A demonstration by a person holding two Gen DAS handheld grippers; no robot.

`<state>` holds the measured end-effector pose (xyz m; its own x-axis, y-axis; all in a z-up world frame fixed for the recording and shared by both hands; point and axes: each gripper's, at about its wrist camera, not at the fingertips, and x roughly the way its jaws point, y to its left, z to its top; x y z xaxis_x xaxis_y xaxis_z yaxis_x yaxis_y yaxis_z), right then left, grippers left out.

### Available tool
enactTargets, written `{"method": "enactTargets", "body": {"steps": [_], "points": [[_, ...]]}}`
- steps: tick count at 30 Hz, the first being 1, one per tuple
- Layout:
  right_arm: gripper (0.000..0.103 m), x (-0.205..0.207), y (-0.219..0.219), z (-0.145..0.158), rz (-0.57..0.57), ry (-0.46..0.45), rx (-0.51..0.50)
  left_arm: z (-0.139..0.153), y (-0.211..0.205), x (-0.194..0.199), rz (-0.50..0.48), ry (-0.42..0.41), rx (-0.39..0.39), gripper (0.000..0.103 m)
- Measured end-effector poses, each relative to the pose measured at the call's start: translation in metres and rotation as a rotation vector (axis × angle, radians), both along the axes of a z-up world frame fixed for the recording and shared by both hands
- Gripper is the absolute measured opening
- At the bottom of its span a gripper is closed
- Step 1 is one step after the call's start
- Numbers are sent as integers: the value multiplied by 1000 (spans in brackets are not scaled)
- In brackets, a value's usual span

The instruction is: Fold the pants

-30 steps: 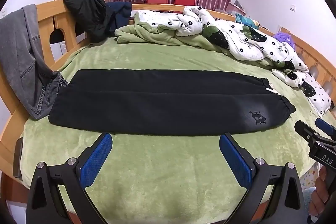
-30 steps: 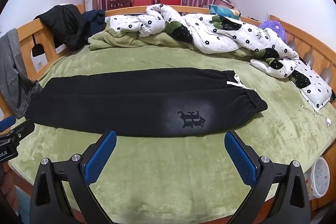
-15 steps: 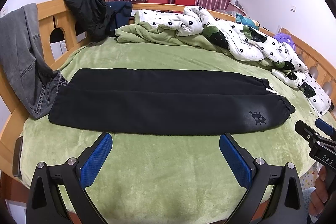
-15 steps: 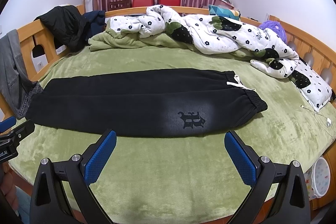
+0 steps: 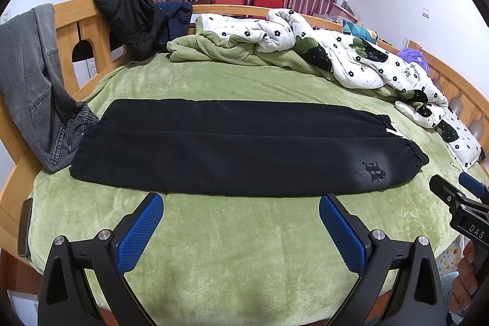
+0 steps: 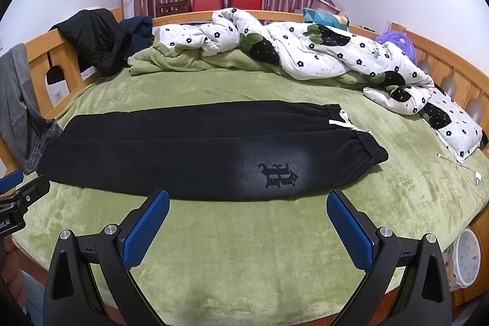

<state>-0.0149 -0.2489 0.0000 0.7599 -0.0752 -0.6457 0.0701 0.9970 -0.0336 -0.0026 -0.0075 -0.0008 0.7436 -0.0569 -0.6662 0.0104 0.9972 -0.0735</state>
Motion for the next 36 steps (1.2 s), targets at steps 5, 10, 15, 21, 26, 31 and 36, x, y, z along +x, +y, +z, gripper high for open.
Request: {"method": "enactTargets", "body": {"steps": [5,10,15,21,26,31,36], "points": [[101,0,0,0,-2,1,0,0,-1,-1,1,1,1,103],[101,0,0,0,-1,-1,0,0,-1,0,0,0,1,103],[101,0,0,0,-2,0,1,0,-1,0,1,1,0,103],[101,0,1,-1,-2,-1,1,0,-1,0,1,1,1,103],[101,0,0,-1,-1,-2,2,0,-1,0,1,0,-2,103],[101,0,1,-1,-1,-2,1,0,-2,0,1,1,0,103],[101,0,1,0,-2,-2,1,0,-3,-1,0,1,0,103]]}}
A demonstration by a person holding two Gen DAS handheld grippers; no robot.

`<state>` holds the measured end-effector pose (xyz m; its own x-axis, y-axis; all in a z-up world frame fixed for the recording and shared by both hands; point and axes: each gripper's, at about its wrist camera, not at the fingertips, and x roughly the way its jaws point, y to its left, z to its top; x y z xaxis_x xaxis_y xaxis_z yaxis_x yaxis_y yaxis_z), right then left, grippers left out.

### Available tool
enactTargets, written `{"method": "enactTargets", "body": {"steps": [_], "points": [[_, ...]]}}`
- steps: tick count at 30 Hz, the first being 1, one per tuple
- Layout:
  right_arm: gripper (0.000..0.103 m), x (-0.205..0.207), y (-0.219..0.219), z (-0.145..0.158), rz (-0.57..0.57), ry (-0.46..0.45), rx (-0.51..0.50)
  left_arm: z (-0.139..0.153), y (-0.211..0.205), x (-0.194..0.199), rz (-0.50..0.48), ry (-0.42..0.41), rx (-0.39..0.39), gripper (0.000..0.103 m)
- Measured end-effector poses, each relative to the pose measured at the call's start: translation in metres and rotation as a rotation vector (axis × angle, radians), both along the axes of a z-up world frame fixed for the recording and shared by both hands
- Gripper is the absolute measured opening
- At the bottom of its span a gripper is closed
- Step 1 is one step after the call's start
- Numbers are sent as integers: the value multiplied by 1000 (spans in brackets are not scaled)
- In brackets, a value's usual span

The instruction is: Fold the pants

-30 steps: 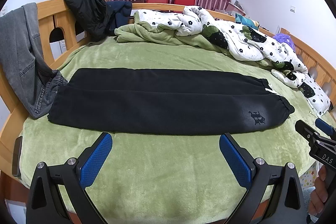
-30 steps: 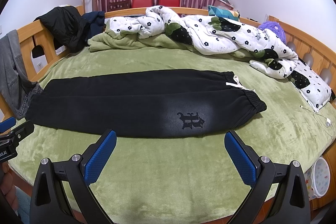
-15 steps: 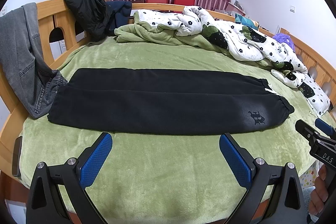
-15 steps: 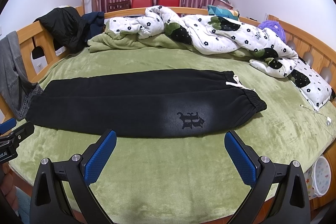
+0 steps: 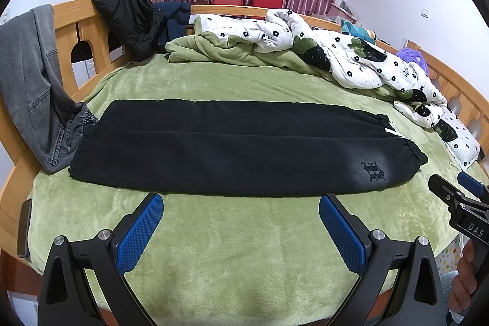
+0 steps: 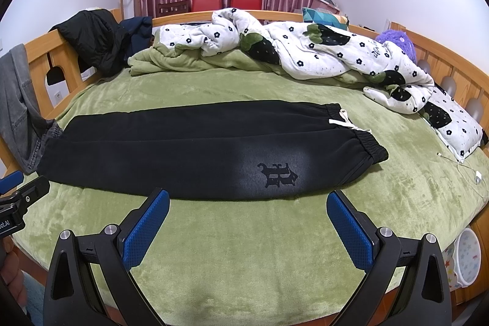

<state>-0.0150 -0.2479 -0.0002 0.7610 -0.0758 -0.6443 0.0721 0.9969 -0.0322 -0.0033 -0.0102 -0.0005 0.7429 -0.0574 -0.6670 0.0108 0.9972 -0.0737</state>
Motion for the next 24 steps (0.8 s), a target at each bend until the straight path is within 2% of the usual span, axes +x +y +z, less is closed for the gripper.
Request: {"method": "enactTargets", "body": {"steps": [13,19,24], "points": [[101,-1,2,1,2,0,-6,0,-4,0,-5,-7,-1,103],[101,-5,7,7,30,-28,2,0,-8,-1,-6,-20,-3,103],[101,1,9,10,35,-45,34,9,-4,-5,6,-78,-63,103]]}}
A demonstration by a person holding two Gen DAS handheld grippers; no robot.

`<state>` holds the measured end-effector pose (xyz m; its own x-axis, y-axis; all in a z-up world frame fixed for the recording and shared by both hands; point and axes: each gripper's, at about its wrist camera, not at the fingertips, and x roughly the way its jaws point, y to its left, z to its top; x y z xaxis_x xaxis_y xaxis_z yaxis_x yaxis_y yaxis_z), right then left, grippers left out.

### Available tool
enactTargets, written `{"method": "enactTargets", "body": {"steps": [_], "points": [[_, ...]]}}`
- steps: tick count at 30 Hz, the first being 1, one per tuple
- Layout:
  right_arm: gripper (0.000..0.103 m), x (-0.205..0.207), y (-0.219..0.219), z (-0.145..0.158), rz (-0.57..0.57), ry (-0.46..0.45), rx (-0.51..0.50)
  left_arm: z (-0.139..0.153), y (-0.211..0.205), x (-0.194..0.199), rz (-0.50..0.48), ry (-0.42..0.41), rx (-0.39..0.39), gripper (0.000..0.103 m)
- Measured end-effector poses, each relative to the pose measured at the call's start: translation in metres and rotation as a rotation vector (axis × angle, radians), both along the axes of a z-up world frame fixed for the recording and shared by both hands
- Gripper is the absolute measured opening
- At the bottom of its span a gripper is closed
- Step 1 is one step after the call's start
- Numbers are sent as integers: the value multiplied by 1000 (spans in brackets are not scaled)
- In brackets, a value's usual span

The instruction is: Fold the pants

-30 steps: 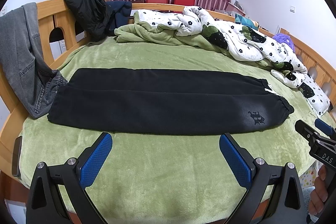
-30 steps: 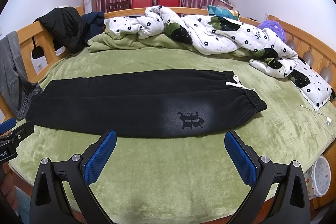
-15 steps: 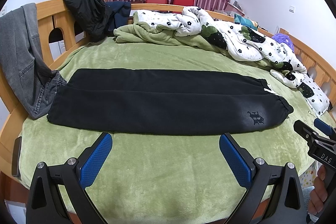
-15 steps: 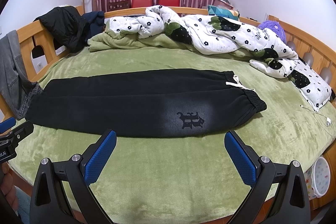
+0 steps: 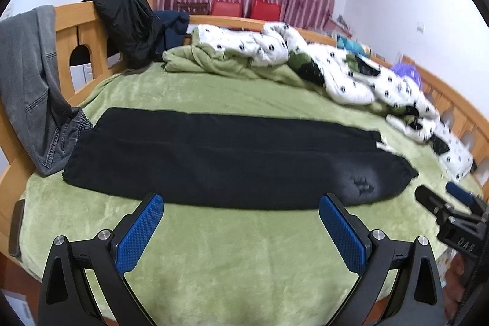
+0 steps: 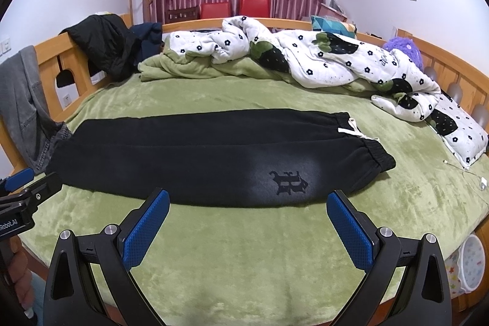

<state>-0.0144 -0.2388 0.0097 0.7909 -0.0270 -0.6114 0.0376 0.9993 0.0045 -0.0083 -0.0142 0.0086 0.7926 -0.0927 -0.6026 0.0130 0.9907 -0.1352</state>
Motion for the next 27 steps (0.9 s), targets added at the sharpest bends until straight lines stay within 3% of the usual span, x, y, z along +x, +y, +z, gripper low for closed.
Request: {"method": "enactTargets", "body": {"steps": [5,10,13,16,22,27], "points": [[100,14,-11,9,21,-19,80,8,8,15,34,-37,-16,103],[99,44,-33,27,18,-63,-18,28,40,47,85,-69,18,103],[99,68,-61,22,20,-31,-6,22,77,69,129,-33,5,103],[97,89,-97,-3,-5,28,42,-5,113,87,173,39,-29,101],[71,112,-152,-85,-61,189,120,-89,171,108,191,192,-127,101],[69,114,-180,-147,-113,257,214,-153,200,107,221,277,-263,98]]}}
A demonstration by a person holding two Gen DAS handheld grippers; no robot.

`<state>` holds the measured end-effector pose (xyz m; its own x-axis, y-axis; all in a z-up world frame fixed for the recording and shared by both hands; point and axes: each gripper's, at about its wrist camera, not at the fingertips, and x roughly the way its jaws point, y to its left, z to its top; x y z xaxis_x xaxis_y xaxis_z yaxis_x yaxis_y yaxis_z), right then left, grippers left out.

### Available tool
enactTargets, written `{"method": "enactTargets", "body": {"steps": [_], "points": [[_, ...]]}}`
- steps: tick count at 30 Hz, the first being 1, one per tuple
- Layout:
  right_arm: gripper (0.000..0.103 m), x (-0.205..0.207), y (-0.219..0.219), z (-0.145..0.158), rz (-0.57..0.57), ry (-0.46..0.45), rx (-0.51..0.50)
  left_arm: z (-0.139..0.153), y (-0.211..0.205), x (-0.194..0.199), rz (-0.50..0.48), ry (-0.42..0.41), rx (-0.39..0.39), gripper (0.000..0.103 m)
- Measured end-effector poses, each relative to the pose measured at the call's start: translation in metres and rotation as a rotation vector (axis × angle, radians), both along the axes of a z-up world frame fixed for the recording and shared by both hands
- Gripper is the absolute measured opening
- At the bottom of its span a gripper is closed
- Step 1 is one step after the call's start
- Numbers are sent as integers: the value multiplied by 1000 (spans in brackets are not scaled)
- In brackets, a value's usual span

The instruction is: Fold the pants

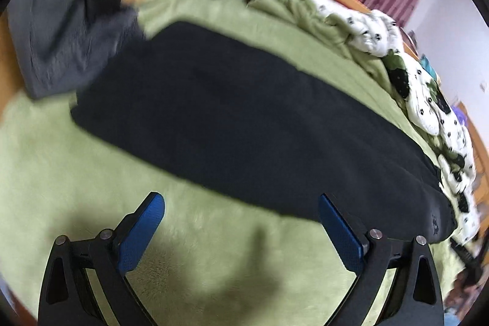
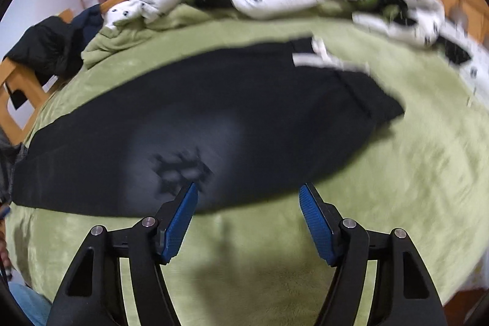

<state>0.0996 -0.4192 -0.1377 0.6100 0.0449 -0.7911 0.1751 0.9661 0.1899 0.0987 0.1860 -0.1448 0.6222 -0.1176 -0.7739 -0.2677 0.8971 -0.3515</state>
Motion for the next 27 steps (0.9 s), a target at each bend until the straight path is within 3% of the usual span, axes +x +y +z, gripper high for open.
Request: {"method": "enactTargets", "body": {"steps": [4,5,8,9,11,13,16,20,27], "points": [[69,8,-17,-34,-53,2,124,-35,26,7,79,3,-145,95],[69,10,-20,-39,-68,-5,151,-39,32,8,112,-30,-177,95],[68,15,-27,-46,-124,-73,207,-42,36,17,149,-84,-160,91],[59,17,-29,-47,-138,-84,222,-43,36,22,156,-79,-148,86],[31,23,-34,-48,-164,-79,250,-41,35,30,190,-30,-86,36],[23,25,-34,-41,-164,-82,259,-37,36,32,159,7,-62,11],[18,18,-25,-15,-134,-138,220,-16,32,31,103,-9,-25,9],[18,30,-17,21,-84,-191,187,27,32,35,56,-114,22,9],[17,96,-16,63,-17,-259,177,73,22,108,49,-208,118,9]]}}
